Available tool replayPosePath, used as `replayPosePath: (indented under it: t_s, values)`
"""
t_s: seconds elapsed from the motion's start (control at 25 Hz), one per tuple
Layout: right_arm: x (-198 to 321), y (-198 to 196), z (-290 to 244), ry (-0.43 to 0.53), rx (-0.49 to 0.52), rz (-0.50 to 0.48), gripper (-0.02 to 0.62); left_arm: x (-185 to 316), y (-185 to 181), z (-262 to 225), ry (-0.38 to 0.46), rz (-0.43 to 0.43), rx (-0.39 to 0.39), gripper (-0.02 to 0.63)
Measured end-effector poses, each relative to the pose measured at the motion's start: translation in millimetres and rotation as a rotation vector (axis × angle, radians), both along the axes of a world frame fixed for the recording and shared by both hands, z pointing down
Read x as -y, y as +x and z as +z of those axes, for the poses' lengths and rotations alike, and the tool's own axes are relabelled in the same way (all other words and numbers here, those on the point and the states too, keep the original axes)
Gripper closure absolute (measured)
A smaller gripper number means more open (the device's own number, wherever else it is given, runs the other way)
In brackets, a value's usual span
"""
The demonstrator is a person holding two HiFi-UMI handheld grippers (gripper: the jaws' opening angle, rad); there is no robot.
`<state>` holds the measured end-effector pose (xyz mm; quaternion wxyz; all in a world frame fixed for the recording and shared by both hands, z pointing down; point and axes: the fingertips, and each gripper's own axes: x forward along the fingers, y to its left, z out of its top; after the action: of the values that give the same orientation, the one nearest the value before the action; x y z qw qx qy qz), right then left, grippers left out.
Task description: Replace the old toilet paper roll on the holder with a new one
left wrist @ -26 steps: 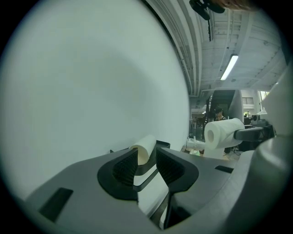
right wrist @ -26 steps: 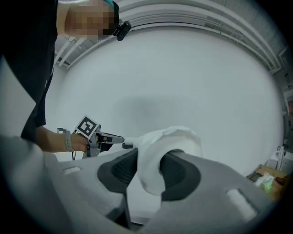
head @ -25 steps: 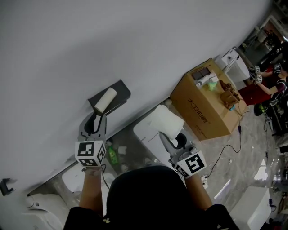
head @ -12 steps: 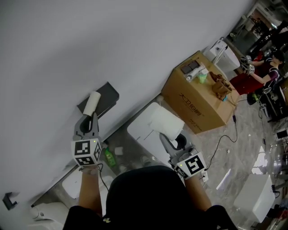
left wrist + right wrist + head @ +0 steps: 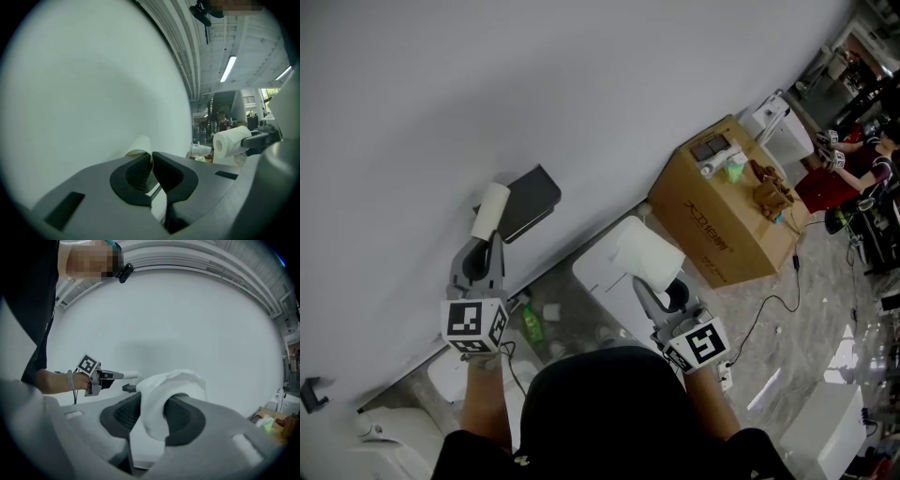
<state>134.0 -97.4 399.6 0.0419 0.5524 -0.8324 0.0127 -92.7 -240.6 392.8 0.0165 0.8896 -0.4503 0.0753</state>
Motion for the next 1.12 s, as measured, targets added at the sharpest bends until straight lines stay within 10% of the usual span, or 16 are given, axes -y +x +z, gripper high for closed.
replayPosePath:
  t_s: [1.12]
  values:
    - [38,-163,16,-0.034,0.022,-0.578,0.454,-130,-125,62,-0.164,-0.356,0.035,0.577]
